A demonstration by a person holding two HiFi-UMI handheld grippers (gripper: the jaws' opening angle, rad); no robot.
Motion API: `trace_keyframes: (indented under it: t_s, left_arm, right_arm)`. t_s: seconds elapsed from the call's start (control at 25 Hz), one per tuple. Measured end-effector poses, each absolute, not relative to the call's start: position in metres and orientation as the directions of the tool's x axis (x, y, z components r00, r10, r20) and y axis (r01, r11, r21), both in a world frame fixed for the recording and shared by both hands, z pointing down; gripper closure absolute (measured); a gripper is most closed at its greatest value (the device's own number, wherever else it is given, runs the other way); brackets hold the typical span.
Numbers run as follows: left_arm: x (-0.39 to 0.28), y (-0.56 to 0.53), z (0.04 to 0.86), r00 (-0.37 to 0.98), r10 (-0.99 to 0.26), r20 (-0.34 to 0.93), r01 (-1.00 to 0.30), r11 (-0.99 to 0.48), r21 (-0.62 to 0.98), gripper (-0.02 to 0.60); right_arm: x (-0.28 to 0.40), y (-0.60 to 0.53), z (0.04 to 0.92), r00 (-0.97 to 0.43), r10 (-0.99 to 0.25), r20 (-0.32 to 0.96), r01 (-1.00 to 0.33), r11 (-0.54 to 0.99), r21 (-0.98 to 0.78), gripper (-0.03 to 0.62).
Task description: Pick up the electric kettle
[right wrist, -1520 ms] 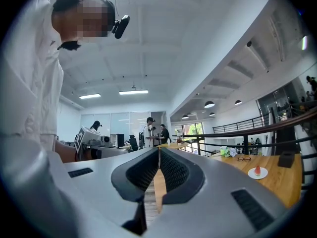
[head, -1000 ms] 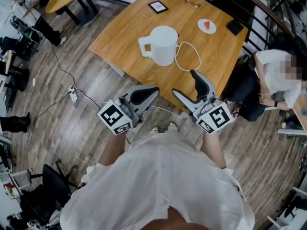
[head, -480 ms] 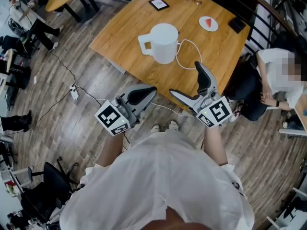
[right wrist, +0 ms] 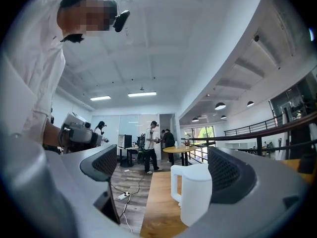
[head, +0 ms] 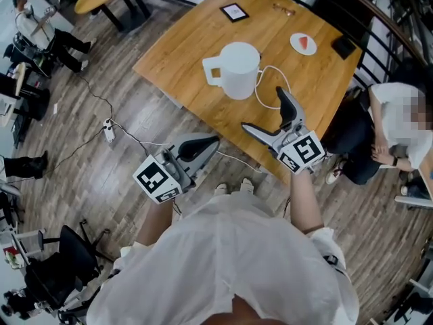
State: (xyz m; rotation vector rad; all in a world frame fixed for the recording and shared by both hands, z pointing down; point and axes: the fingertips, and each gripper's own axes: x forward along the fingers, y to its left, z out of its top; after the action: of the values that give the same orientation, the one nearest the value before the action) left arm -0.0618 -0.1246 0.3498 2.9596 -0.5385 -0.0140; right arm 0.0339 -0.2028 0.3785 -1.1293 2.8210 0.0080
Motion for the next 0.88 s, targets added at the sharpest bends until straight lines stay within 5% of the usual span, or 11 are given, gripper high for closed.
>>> trace_keyframes:
  t_s: [0.88]
  left_arm:
    - [-0.079, -0.137, 0.381, 0.897, -0.437, 0.072, -0.443, -0.877, 0.188, 0.577]
  right_arm:
    - [0.04, -0.341, 0.533, -0.709, -0.695, 0.118, -0.705, 0.705, -0.078, 0.031]
